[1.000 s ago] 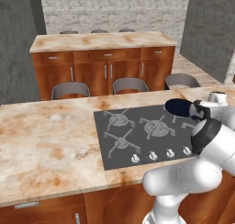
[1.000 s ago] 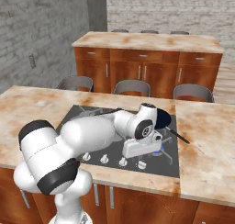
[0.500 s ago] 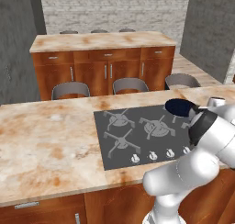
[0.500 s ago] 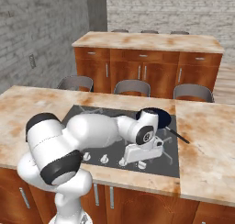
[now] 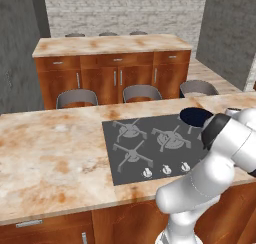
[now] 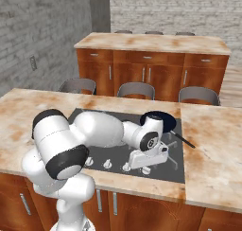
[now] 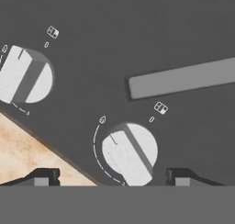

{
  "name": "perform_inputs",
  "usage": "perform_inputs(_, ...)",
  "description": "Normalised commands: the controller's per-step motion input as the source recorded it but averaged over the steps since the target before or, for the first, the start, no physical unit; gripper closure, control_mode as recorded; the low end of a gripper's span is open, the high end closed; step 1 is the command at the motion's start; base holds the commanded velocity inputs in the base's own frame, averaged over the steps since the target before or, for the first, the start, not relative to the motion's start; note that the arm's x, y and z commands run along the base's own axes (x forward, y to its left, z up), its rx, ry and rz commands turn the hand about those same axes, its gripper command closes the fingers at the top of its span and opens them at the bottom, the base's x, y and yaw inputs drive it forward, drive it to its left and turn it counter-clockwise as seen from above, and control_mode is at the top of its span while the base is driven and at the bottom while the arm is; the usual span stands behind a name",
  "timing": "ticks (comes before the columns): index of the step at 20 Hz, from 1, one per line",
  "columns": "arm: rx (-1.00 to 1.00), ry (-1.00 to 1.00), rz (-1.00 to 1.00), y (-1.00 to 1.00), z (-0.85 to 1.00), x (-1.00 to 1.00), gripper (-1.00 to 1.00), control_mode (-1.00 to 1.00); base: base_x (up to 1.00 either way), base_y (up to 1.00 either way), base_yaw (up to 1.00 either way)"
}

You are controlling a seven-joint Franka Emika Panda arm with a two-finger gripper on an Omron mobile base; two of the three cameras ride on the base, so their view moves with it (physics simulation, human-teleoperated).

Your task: Turn off the front right burner of the stove.

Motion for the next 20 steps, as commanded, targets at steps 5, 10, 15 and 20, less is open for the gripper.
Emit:
perform_inputs(5, 0.0, 0.0, 0.0, 0.0, -0.11, 0.1, -1.0, -1.0, 0.0, 0.0, 0.0)
perform_inputs(10, 0.0, -0.01, 0.0, 0.0, -0.04, 0.01, -1.0, -1.0, 0.0, 0.0, 0.0)
perform_inputs(15, 0.0, -0.03, 0.0, 0.06, 0.0, 0.07, -1.0, -1.0, 0.0, 0.0, 0.0)
perform_inputs(20, 0.0, -0.07, 0.0, 0.16, -0.01, 0.17, -1.0, -1.0, 0.0, 0.0, 0.0)
